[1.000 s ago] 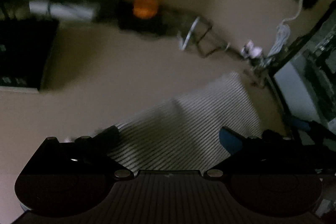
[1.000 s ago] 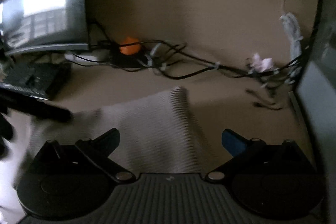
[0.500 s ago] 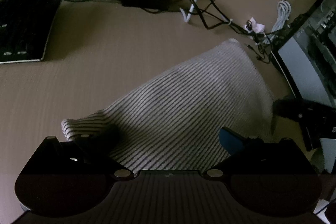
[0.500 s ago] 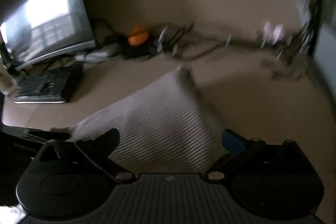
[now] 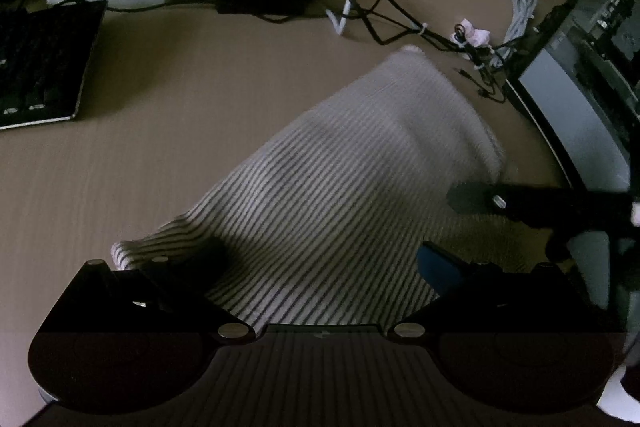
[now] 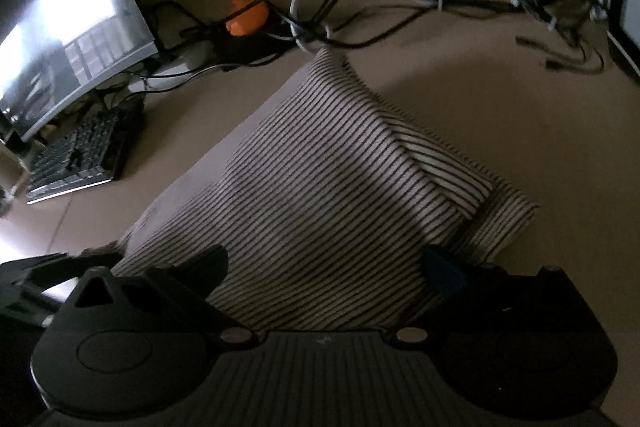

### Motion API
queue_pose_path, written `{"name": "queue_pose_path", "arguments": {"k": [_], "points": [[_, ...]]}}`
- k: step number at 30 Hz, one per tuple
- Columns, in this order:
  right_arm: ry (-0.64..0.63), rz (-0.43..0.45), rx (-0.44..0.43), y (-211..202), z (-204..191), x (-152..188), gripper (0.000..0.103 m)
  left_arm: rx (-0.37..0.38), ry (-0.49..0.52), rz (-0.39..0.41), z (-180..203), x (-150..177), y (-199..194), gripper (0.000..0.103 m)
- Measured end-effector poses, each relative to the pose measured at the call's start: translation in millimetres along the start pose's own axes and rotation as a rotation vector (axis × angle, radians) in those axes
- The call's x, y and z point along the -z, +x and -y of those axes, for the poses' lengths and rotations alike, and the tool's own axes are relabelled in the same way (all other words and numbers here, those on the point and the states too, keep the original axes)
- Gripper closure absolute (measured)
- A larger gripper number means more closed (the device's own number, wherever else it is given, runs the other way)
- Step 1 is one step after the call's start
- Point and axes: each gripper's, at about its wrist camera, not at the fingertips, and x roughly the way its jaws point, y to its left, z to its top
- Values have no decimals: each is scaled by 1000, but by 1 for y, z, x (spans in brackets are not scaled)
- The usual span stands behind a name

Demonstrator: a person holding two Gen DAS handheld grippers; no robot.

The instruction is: Fold clothes

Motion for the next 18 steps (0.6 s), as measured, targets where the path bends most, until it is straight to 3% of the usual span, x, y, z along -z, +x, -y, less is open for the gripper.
{"name": "queue_pose_path", "arguments": {"k": [7, 18], "points": [[-78, 4, 100, 13, -18, -5, 0, 12, -14, 13, -1, 3, -2, 0], [-55, 5, 60, 8, -11, -2, 0, -7, 8, 22, 4, 6, -1, 0]]}}
